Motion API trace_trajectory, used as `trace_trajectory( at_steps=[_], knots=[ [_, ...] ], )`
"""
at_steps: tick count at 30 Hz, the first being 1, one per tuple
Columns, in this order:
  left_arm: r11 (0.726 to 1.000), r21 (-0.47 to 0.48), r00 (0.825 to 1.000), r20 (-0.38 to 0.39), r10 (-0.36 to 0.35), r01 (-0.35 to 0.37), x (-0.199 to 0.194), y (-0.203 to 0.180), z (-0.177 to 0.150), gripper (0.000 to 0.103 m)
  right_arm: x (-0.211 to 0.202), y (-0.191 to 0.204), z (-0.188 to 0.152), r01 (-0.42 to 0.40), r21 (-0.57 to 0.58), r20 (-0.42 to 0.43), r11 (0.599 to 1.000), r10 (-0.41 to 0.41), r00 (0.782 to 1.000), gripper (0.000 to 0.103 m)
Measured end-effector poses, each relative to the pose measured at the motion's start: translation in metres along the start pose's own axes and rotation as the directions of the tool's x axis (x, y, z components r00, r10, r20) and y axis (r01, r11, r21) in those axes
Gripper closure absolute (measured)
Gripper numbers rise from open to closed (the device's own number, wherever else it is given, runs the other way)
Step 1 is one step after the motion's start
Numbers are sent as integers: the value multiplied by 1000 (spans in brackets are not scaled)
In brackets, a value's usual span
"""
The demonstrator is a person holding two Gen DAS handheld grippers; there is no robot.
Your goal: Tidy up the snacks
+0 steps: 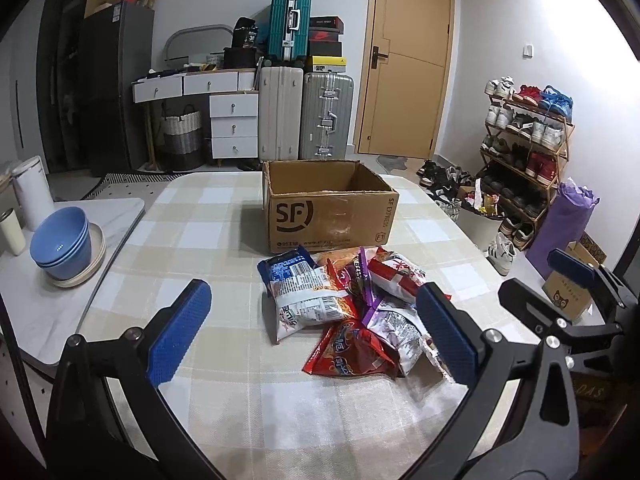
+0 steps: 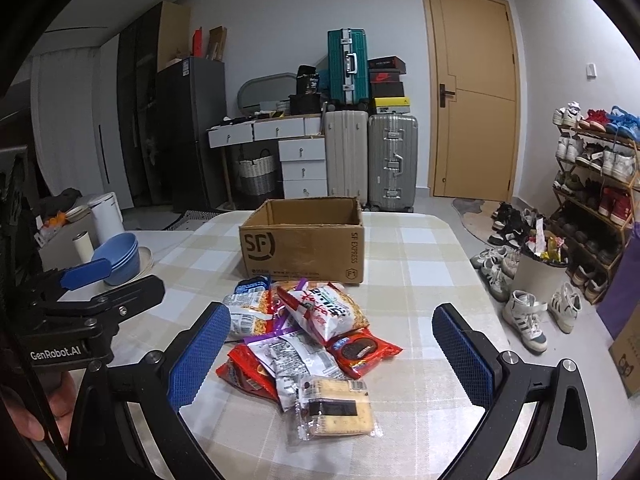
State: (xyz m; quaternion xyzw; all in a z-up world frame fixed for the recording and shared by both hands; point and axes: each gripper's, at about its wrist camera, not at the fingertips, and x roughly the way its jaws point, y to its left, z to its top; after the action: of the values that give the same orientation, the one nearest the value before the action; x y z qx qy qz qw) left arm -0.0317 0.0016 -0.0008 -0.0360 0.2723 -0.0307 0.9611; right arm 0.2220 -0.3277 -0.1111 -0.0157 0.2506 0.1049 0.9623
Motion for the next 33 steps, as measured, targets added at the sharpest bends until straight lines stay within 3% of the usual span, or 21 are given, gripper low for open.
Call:
trace_trajectory(
  at_steps=[16,33],
  knots=[
    [998,29,999,-3,49,-49,1,-5,-2,0,-8,-2,0,-29,12,24,1000,29,999,0],
    [999,9,998,-32,47,-47,9,1,-4,0,-6,-4,-1,-16,16,22,1000,15,1000,0]
  ],
)
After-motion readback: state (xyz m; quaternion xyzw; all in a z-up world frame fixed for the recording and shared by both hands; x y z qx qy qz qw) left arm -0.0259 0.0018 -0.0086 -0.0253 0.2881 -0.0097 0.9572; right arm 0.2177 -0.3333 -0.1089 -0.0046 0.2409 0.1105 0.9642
